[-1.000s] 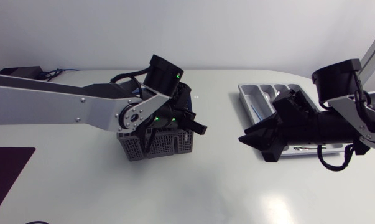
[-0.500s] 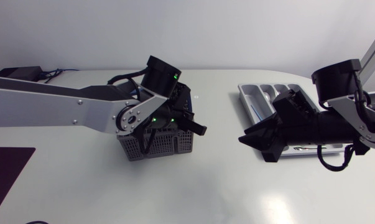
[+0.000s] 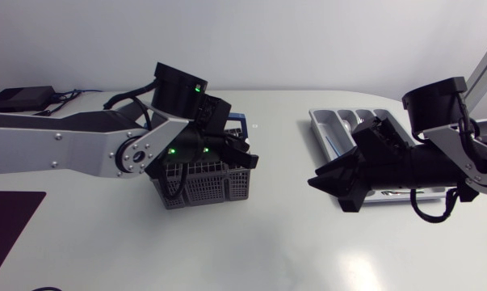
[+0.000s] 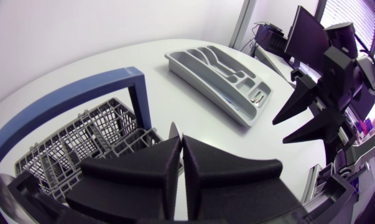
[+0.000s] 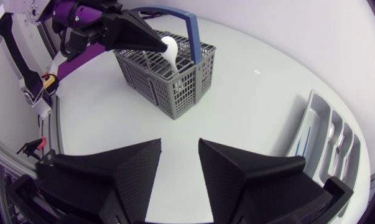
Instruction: Unload the cutlery basket into the drawer organizer.
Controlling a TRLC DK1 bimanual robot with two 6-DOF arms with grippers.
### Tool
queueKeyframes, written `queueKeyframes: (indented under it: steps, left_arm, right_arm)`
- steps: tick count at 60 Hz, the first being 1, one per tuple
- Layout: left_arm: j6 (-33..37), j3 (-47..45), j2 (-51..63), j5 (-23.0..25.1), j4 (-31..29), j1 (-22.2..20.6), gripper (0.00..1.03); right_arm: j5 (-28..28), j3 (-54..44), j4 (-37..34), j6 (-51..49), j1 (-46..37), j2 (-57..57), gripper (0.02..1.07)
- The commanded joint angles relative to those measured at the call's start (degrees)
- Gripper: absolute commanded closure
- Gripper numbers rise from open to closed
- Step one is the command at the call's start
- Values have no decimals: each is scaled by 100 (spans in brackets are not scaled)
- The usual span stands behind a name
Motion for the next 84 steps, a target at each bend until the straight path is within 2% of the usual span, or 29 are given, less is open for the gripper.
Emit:
queueKeyframes:
  steps: [1, 22, 47, 57, 68, 79, 84]
  left_arm:
    - [-178, -173, -250, 150, 79, 96, 99]
    - [-468, 20, -593, 809, -140, 298, 99]
    - [-380, 161, -1270, 994, -483, 377, 99]
    - [-204, 240, -1463, 1214, -712, 386, 99]
    - [332, 416, -1489, 1996, -1239, 509, 99]
    - [1070, 548, -1472, 2638, -1828, 500, 99]
    - [1325, 600, -1445, 2857, -2021, 509, 99]
  right_arm:
    - [-64, -122, 40, -51, 36, 86, 60]
    - [-64, -69, 14, 1, 115, 86, 60]
    - [-47, 10, -22, 19, 141, 51, 60]
    - [-82, -17, -22, -78, 150, -89, 60]
    - [-363, -8, -109, -262, 159, -318, 60]
    - [-706, -8, -180, -640, 168, -397, 52]
    - [-890, 10, -180, -746, 185, -388, 51]
